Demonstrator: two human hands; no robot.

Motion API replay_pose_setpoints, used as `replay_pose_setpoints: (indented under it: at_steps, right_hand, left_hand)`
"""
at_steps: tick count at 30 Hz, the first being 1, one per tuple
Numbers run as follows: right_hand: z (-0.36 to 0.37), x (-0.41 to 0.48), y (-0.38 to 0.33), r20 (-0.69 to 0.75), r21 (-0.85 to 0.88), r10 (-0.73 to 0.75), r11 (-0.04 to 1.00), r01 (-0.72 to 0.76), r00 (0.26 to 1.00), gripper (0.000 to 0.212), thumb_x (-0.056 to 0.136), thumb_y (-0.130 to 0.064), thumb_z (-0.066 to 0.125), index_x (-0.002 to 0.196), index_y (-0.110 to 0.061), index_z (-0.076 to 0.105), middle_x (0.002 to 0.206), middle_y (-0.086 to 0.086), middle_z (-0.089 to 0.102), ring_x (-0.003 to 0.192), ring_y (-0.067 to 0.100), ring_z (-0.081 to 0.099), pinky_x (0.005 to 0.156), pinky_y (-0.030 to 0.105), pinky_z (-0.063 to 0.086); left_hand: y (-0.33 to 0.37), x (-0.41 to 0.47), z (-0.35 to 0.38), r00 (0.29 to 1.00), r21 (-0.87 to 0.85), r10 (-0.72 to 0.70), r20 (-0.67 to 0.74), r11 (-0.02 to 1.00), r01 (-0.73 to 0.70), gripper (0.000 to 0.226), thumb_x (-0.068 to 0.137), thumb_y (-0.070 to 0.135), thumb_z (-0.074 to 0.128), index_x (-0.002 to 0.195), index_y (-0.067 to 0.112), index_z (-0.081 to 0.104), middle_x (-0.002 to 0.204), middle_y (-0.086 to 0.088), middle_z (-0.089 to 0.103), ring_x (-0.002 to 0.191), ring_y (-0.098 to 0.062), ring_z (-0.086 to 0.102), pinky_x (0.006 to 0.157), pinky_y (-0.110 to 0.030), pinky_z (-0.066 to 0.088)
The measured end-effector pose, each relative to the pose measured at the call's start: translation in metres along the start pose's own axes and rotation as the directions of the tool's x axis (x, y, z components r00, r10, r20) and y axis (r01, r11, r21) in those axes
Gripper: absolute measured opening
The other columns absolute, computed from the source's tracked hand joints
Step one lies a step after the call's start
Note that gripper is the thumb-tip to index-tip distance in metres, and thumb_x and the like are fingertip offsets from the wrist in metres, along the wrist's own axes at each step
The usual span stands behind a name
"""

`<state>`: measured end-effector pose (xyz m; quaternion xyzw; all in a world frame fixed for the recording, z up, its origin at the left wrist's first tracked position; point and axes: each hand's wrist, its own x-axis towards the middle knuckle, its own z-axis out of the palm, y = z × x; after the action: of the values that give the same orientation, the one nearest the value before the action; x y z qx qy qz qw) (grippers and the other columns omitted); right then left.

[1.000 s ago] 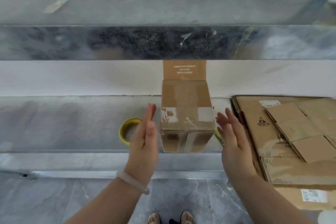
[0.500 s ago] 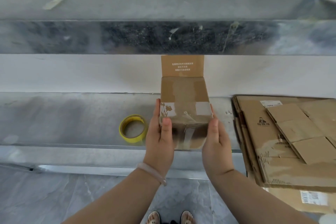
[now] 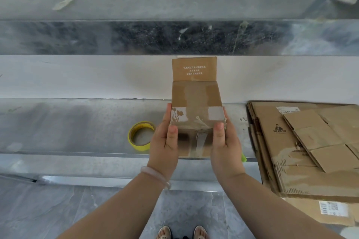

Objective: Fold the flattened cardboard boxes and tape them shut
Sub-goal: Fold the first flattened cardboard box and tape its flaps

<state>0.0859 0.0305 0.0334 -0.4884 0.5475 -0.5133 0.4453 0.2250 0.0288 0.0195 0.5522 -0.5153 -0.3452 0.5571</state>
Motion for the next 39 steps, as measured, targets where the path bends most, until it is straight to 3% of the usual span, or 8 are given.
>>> replay_pose_setpoints:
  at_steps: [4,7,12,16,20,28,31,39]
  right_hand:
    - [-0.003,-0.002,-0.003,0.032,0.063,0.079,0.995,-0.081,0.996,0.064,0.09,-0.059,0.032,0.149,-0.034,0.038,0.142,-0.02,0.051,0.127,-0.013,0.042,0.099,0.0,0.034]
    - [-0.006,0.006,-0.015,0.054,0.004,0.117,0.993,-0.117,0.992,0.033,0.095,-0.057,0.047,0.127,-0.05,0.053,0.117,-0.031,0.063,0.106,-0.02,0.052,0.077,-0.003,0.042]
    - [0.001,0.015,-0.022,-0.01,-0.06,0.059,0.996,-0.059,0.998,0.025,0.086,-0.046,0.067,0.111,-0.041,0.063,0.098,-0.019,0.071,0.091,-0.003,0.066,0.069,0.011,0.052]
    - [0.003,0.016,-0.019,-0.044,-0.024,0.068,0.997,-0.069,0.997,0.011,0.095,-0.038,0.055,0.099,-0.041,0.065,0.088,-0.03,0.069,0.082,-0.012,0.062,0.059,0.002,0.044]
    - [-0.001,0.012,-0.01,-0.043,0.048,0.081,0.996,-0.079,0.996,0.027,0.104,-0.039,0.04,0.116,-0.037,0.064,0.101,-0.03,0.068,0.095,-0.013,0.06,0.072,0.002,0.045]
    - [-0.015,0.01,0.003,0.103,0.046,0.1,0.993,-0.105,0.99,0.055,0.086,-0.067,0.031,0.136,-0.047,0.045,0.109,-0.052,0.053,0.104,-0.033,0.043,0.077,-0.01,0.031]
    - [-0.024,0.014,0.009,0.145,0.019,0.14,0.989,-0.144,0.979,0.032,0.096,-0.06,0.032,0.123,-0.06,0.05,0.109,-0.052,0.053,0.107,-0.032,0.042,0.08,-0.009,0.031]
    - [-0.049,0.01,0.028,0.279,-0.077,0.132,0.99,-0.114,0.951,0.063,0.083,-0.083,0.029,0.141,-0.06,0.035,0.147,-0.028,0.042,0.138,-0.002,0.036,0.117,0.031,0.025]
  left_hand:
    - [0.011,-0.003,-0.004,0.99,-0.18,-0.094,0.101,0.977,0.111,0.05,0.099,0.046,0.036,0.147,0.03,0.035,0.139,0.009,0.055,0.13,-0.006,0.048,0.111,-0.031,0.037]
    - [0.024,-0.001,-0.002,0.976,-0.322,-0.195,0.094,0.922,0.215,0.045,0.092,0.051,0.052,0.136,0.041,0.049,0.132,0.013,0.06,0.127,-0.008,0.051,0.104,-0.032,0.043]
    - [0.034,0.009,0.016,0.98,0.057,-0.16,-0.122,0.984,0.168,0.063,0.072,0.054,0.068,0.132,0.04,0.05,0.125,0.01,0.048,0.116,0.001,0.049,0.097,-0.029,0.048]
    - [0.031,0.007,0.021,0.996,-0.187,-0.067,-0.053,0.981,0.056,0.04,0.091,0.021,0.057,0.126,0.039,0.053,0.118,0.005,0.066,0.11,-0.014,0.063,0.088,-0.029,0.054]
    - [0.021,0.0,0.018,0.998,-0.271,-0.065,0.004,0.961,0.063,0.046,0.102,0.025,0.04,0.146,0.034,0.03,0.129,0.015,0.061,0.121,-0.007,0.056,0.1,-0.03,0.049]
    - [-0.006,0.006,-0.007,0.972,0.177,0.156,0.176,0.966,-0.187,0.076,0.094,0.065,0.027,0.153,0.028,-0.001,0.155,0.004,0.03,0.139,-0.017,0.037,0.11,-0.049,0.037]
    - [-0.009,0.014,-0.021,0.95,0.305,0.183,0.254,0.917,-0.259,0.071,0.095,0.065,0.024,0.153,0.033,-0.002,0.158,0.006,0.026,0.138,-0.013,0.037,0.108,-0.041,0.04]
    - [0.014,0.023,-0.043,0.9,0.542,0.219,0.377,0.735,-0.407,0.082,0.079,0.079,0.043,0.148,0.05,0.007,0.161,0.014,-0.003,0.147,-0.015,0.012,0.115,-0.038,0.023]
